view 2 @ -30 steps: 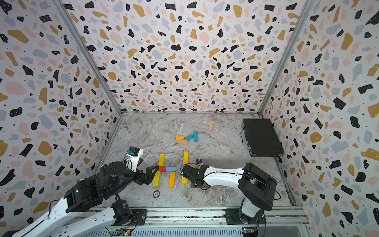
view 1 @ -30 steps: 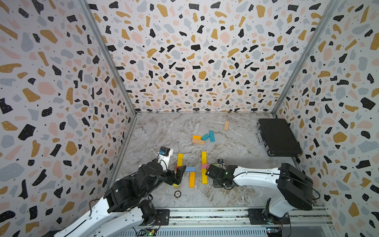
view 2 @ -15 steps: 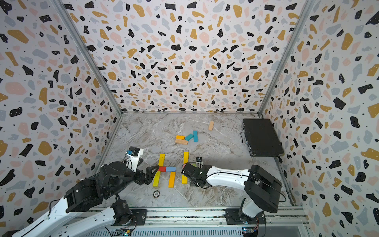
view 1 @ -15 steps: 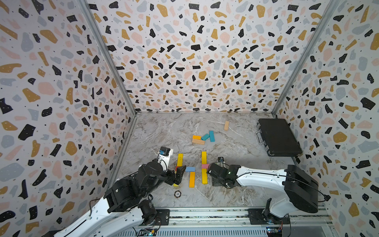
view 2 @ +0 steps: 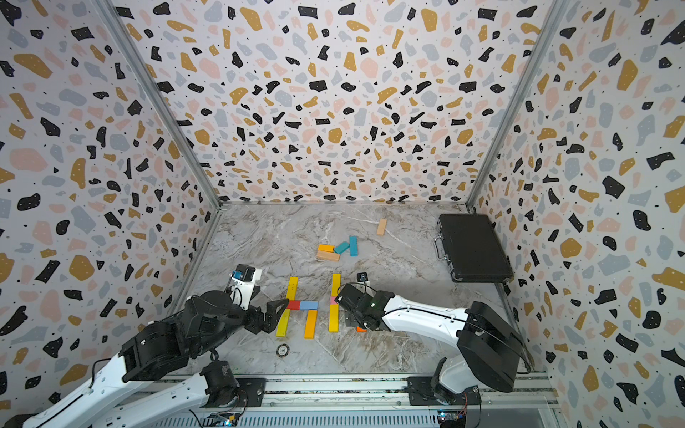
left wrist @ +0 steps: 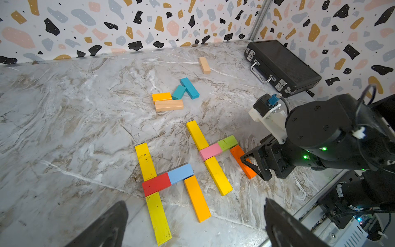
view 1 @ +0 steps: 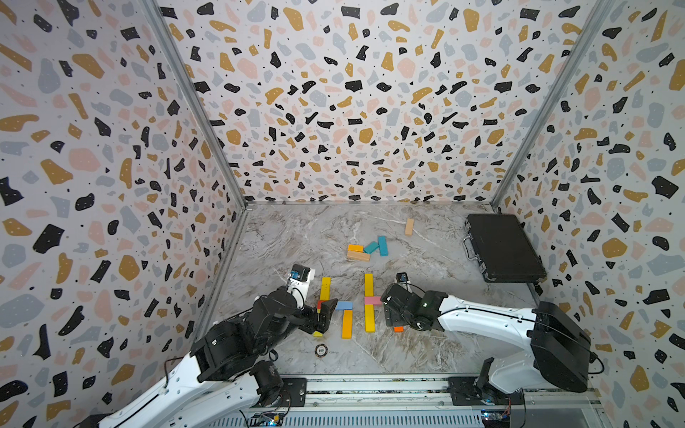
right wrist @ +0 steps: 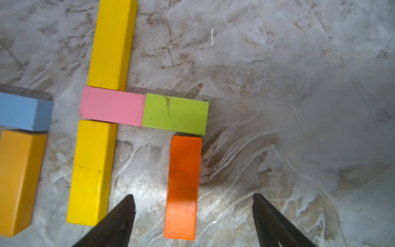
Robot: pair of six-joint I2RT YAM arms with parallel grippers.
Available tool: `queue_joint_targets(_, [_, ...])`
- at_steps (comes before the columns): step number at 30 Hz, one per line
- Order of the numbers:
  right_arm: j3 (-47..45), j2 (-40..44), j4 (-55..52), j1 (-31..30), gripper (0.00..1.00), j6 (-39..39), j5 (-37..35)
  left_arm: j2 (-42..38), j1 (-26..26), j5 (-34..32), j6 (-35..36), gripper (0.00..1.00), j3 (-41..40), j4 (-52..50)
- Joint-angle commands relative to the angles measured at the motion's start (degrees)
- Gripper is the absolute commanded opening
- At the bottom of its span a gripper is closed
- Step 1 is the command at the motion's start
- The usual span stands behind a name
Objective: Assemble the letter h with building blocks
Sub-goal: Assemble the building block at the center of the board.
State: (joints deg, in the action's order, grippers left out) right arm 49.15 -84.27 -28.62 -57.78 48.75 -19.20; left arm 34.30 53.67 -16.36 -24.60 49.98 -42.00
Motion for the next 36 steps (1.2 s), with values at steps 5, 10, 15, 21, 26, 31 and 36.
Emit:
queue_joint_targets(5, [1.74, -3.71, 1.67, 0.81, 0.87, -2.32, -0.75, -0.02, -0.32, -0.6, 0.62, 0.99, 0.87, 1.39])
queue_joint_targets(10, [2.86, -6.37, 1.75, 0.83, 0.86, -2.75, -0.81, 0.08, -0.32, -0.72, 0.68, 0.99, 0.92, 1.29])
queue_joint_targets(15, [3.67, -8.22, 0.81, 1.17, 0.84, -2.52, -1.89, 0.06, -0.32, -0.65, 0.69, 0.99, 0.82, 1.22])
queue_joint_targets(21, [3.9, -8.98, 0.29, 2.04, 0.83, -2.33, -2.37, 0.06, -0.3, -0.65, 0.65, 0.99, 0.74, 1.39])
queue_joint_targets(26, [3.79, -8.98, 0.24, 2.91, 0.82, -2.51, -2.6, 0.13, -0.32, -0.71, 0.66, 0.99, 0.8, 1.3])
queue_joint_targets(31, [4.18, -8.43, 1.6, 3.02, 0.83, -3.91, -1.97, 0.09, -0.32, -0.72, 0.61, 0.99, 0.74, 1.3])
queue_joint_targets(36, [3.72, -3.67, 1.86, 3.02, 0.85, -5.3, -1.34, -0.03, -0.32, -0.99, 0.63, 0.99, 0.8, 1.17])
